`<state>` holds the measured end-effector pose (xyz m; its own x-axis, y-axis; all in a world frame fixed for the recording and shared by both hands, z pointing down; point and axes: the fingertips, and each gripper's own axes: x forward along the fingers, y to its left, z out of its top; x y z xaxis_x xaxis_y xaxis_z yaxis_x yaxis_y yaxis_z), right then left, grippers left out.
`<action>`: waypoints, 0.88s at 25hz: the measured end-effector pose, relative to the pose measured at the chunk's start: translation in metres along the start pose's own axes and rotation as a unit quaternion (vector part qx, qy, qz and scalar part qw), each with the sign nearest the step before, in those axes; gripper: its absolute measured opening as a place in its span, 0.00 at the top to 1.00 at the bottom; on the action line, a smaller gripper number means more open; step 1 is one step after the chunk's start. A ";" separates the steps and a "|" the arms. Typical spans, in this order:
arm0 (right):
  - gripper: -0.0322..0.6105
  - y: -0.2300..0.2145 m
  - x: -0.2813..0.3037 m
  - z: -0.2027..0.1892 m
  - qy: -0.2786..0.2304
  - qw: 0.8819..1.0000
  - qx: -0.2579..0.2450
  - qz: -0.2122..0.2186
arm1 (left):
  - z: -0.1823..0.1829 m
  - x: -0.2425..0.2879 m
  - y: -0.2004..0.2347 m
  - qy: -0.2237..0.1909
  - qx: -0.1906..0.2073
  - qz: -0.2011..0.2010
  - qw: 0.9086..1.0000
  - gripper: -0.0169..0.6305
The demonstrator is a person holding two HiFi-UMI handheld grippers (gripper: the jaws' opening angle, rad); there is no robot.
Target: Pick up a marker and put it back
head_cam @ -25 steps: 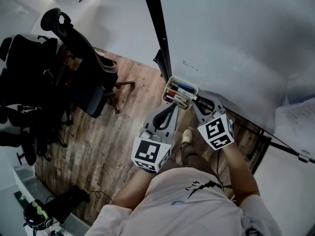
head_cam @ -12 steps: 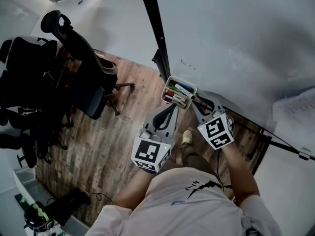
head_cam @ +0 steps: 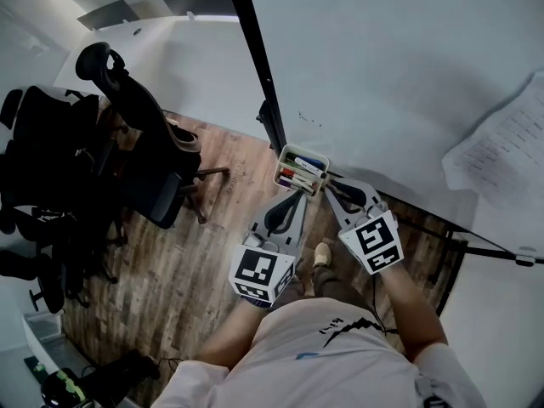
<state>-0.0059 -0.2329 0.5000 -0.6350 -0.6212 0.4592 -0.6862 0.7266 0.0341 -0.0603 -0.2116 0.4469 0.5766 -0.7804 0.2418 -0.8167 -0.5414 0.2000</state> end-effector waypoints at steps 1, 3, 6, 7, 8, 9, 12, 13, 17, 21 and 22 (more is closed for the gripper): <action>0.89 0.002 -0.004 0.005 -0.009 1.000 0.007 -0.001 | 0.002 -0.002 -0.003 -0.001 0.001 -0.003 1.000 0.95; 0.89 0.005 -0.011 0.014 -0.025 0.999 0.021 0.002 | 0.007 -0.005 -0.008 -0.005 0.004 -0.009 1.000 0.95; 0.90 0.012 -0.022 0.030 -0.050 0.998 0.048 0.012 | 0.015 -0.010 -0.014 -0.012 0.008 -0.018 1.000 0.95; 0.90 0.013 -0.026 0.036 -0.058 0.997 0.055 0.015 | 0.018 -0.012 -0.015 -0.015 0.009 -0.020 1.000 0.95; 0.91 0.015 -0.029 0.042 -0.065 0.996 0.061 0.018 | 0.021 -0.015 -0.017 -0.018 0.010 -0.023 1.000 0.95; 0.91 0.017 -0.033 0.048 -0.072 0.995 0.065 0.020 | 0.025 -0.017 -0.019 -0.021 0.011 -0.026 0.999 0.95; 0.91 0.024 -0.044 0.063 -0.090 0.993 0.073 0.025 | 0.034 -0.025 -0.026 -0.029 0.013 -0.035 0.999 0.95; 0.92 0.027 -0.047 0.067 -0.096 0.992 0.075 0.026 | 0.037 -0.028 -0.027 -0.031 0.013 -0.038 0.999 0.95; 0.93 0.035 -0.057 0.079 -0.117 0.988 0.093 0.033 | 0.044 -0.038 -0.032 -0.037 0.011 -0.046 0.998 0.95; 0.93 0.038 -0.067 0.088 -0.135 0.984 0.110 0.032 | 0.050 -0.046 -0.031 -0.042 0.010 -0.048 0.998 0.95; 0.93 0.038 -0.069 0.091 -0.140 0.983 0.113 0.031 | 0.053 -0.049 -0.031 -0.043 0.010 -0.048 0.998 0.95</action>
<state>-0.0205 -0.1894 0.3891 -0.7294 -0.6567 0.1916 -0.6840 0.7020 -0.1981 -0.0645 -0.1736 0.3787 0.6483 -0.7486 0.1391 -0.7587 -0.6201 0.1996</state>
